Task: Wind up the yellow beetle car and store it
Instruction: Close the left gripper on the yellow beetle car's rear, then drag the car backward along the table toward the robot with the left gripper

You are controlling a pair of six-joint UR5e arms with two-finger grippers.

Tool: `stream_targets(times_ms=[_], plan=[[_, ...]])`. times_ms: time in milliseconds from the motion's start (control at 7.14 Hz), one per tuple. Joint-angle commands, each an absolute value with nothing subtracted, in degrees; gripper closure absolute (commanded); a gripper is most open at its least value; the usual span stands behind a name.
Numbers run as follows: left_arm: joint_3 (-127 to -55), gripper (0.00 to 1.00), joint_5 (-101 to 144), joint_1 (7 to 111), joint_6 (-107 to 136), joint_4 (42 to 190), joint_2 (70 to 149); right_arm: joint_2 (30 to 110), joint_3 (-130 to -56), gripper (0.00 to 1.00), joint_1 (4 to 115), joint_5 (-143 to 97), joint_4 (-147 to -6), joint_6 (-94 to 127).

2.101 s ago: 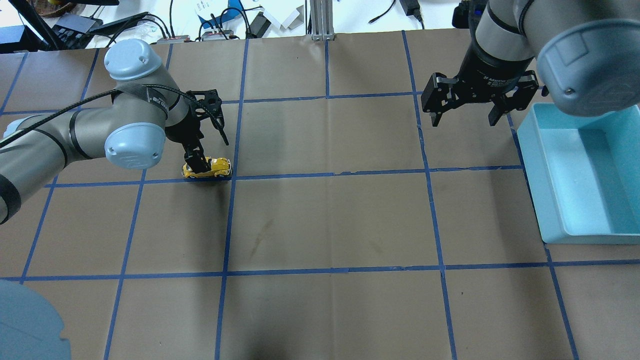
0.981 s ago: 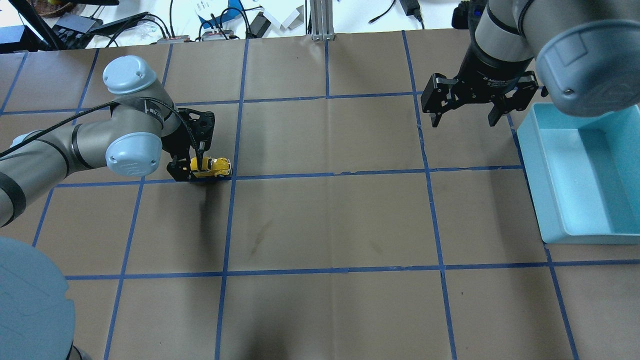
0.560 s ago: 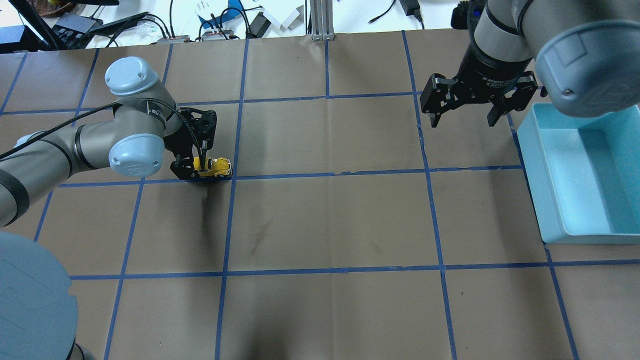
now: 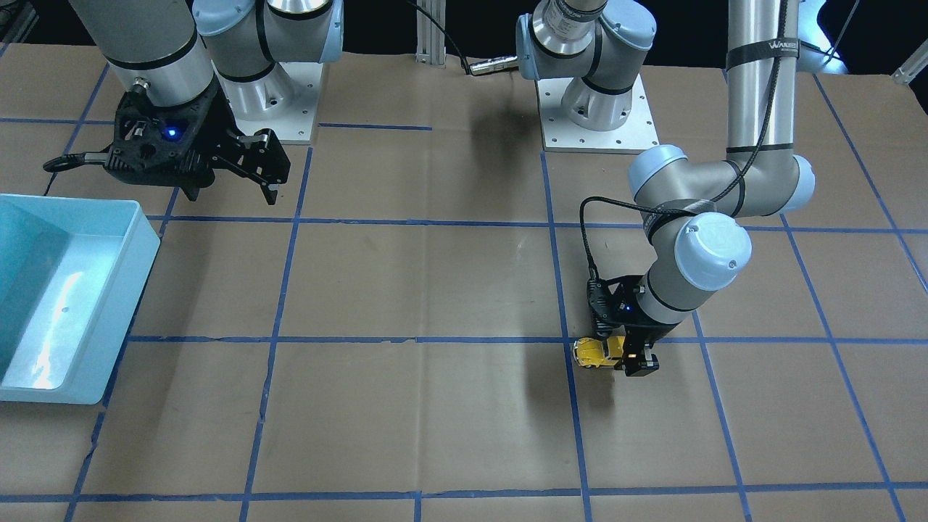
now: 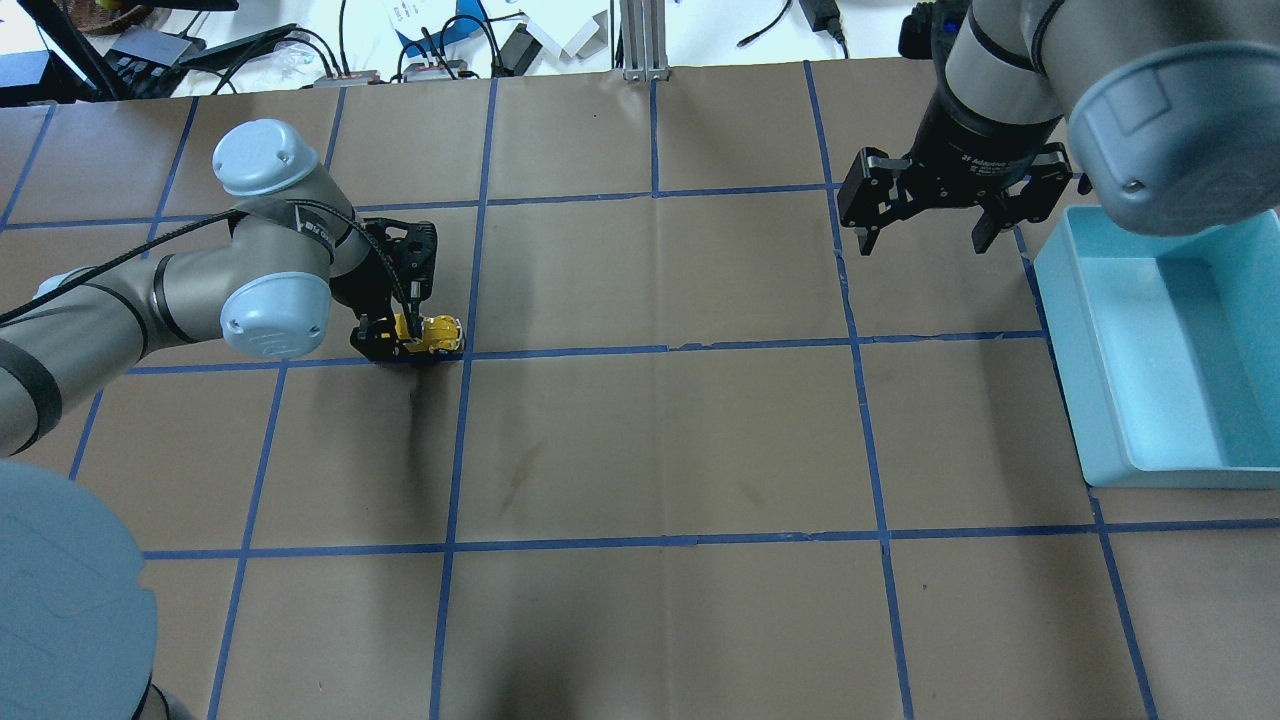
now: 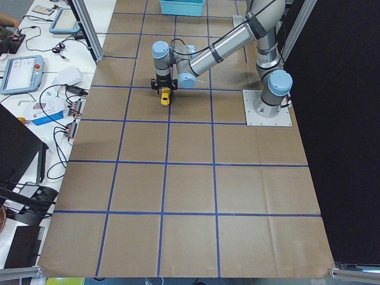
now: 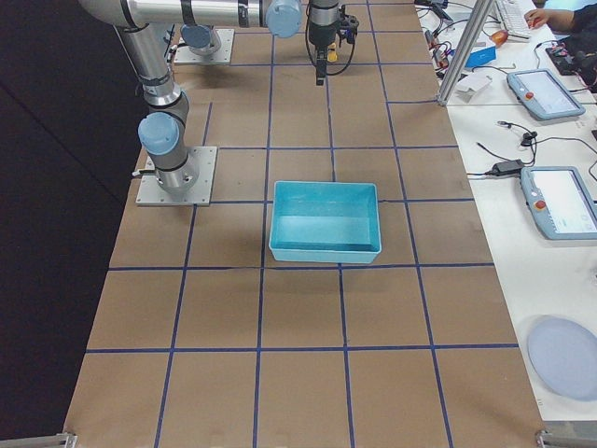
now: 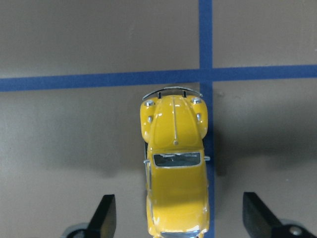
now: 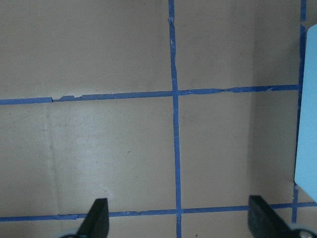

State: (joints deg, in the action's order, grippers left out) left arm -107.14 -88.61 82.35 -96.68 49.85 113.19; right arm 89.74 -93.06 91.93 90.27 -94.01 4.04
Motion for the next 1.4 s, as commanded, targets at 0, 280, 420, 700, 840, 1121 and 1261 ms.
stream_targets(times_ms=[0,280,420,700,840,1121,1261], plan=[[-106.53,0.41,-88.59,82.27,-96.77,49.31,114.16,89.74,-93.08,0.00,91.93,90.26,-94.04,4.04],[-106.35,0.59,-88.51,82.18,-96.59,48.52,114.26,89.74,-92.99,0.00,91.93,90.26,-94.04,4.04],[-106.26,0.68,-88.51,82.26,-96.42,48.52,113.82,89.65,-93.08,0.00,91.85,90.26,-94.04,4.04],[-106.61,0.75,-83.98,82.18,-95.81,49.04,112.85,89.74,-92.99,0.00,91.85,90.26,-94.04,4.04],[-106.79,0.75,-82.11,82.18,-94.32,49.22,112.76,89.74,-93.08,0.00,91.85,90.26,-94.04,4.04],[-106.79,0.75,-81.74,80.96,-94.75,49.22,113.12,89.74,-93.08,0.00,91.85,90.26,-94.04,4.04],[-107.22,0.75,-80.09,79.38,-95.44,49.13,113.38,89.74,-93.08,0.00,91.85,90.26,-94.04,4.04]])
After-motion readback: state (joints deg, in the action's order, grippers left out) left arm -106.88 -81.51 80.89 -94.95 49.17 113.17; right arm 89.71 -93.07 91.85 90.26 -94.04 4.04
